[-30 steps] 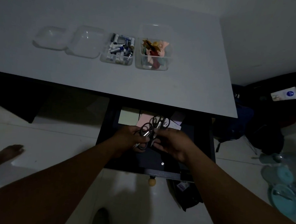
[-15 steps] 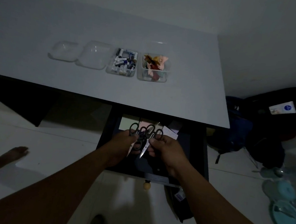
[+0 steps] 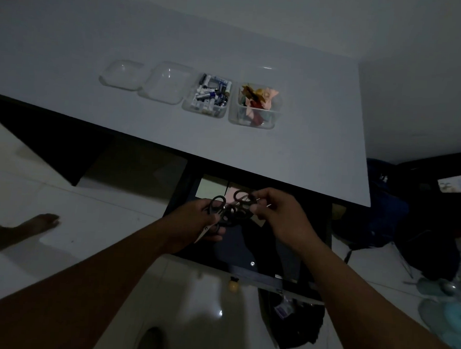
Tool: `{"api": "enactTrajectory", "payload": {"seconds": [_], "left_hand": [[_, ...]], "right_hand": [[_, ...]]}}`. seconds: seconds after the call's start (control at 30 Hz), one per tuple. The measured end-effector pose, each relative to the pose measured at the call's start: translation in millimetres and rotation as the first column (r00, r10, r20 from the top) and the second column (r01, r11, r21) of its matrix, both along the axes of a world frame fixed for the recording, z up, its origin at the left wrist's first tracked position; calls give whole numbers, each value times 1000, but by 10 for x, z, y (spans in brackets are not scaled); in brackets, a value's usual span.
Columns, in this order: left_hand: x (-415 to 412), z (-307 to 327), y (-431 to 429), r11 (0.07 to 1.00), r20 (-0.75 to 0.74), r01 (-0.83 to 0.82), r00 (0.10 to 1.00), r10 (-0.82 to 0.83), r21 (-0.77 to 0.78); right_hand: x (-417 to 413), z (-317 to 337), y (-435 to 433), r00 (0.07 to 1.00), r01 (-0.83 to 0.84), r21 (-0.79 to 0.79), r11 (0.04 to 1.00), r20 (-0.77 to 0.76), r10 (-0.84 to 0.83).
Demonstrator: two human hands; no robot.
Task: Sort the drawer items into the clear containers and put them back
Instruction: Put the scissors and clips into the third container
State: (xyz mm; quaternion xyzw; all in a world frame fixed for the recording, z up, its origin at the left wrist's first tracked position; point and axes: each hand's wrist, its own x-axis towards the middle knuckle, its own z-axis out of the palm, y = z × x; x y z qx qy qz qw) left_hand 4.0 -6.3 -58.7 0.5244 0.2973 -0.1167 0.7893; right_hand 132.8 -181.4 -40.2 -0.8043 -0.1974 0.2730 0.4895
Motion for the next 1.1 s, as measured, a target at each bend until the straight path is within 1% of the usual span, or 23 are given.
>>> {"api": "enactTrajectory", "payload": {"seconds": [0.1, 0.17, 0.2, 0.27, 0.3, 0.37, 0.4, 0.43, 0.47, 0.5, 0.53, 0.57, 0.6, 0.63, 0.77, 0.87, 0.93, 1.0, 1.03, 1.1], "left_hand": [[43, 10, -32, 996, -4, 75, 997, -76, -50], [75, 16, -51, 989, 0, 102, 995, -102, -107], [86, 11, -55, 988, 7, 118, 993, -118, -102], [107, -24, -67, 990, 22, 125, 992, -123, -60], [125, -58, -66, 993, 26, 110, 994, -109, -47], [179, -115, -64, 997, 21, 49, 999, -47, -54], [214, -142, -52, 998, 11, 7, 1000, -6, -55], [249, -163, -41, 998, 2, -36, 999, 36, -50], [274, -174, -32, 996, -14, -80, 997, 80, -33], [297, -189, -22, 993, -32, -114, 993, 114, -9], [310, -202, -12, 991, -51, -131, 990, 132, 24], [322, -221, 1, 990, -75, -134, 988, 138, 53], [333, -225, 5, 989, -91, -133, 986, 139, 64], [344, -222, 4, 988, -98, -140, 984, 146, 63], [386, -194, 2, 982, -55, -185, 981, 187, 38], [384, -194, 6, 979, -31, -204, 978, 205, 31], [364, -177, 16, 975, -30, -211, 977, 213, 67], [332, -189, 48, 972, -23, -208, 977, 212, 109], [319, -201, 64, 970, -25, -229, 972, 232, 86], [289, -176, 64, 959, -64, -281, 957, 283, 46]], "right_hand": [[63, -27, 69, 968, -177, -148, 973, 153, 200], [67, -54, 132, 939, -239, -205, 949, 200, 280], [62, -64, 164, 936, -249, -201, 947, 201, 289], [33, -67, 231, 957, -221, -151, 964, 159, 244], [12, -70, 259, 962, -185, -138, 973, 176, 207], [-57, -78, 285, 948, -42, -150, 988, 306, 87], [-127, -51, 280, 942, 58, -130, 990, 335, -12], [-217, -42, 264, 946, 143, -102, 984, 308, -105], [-314, -16, 254, 961, 183, -116, 976, 232, -153], [-410, 10, 252, 985, 155, -170, 973, 106, -138], [-504, 33, 257, 996, 66, -229, 971, -36, -77], [-570, 27, 278, 987, -32, -262, 965, -157, -10], [-609, -4, 306, 974, -94, -260, 961, -226, 34], [-617, -50, 333, 966, -107, -243, 964, -257, 42], [-502, -213, 376, 923, 30, -229, 973, -367, -115], [-398, -153, 281, 878, 46, -187, 981, -461, -129], [-296, -78, 157, 860, 31, -188, 982, -496, -122], [-174, -50, 14, 879, 21, -217, 976, -460, -122], [-101, -49, -55, 902, 36, -236, 971, -410, -133], [30, -24, -164, 953, 80, -285, 955, -259, -158]]}}
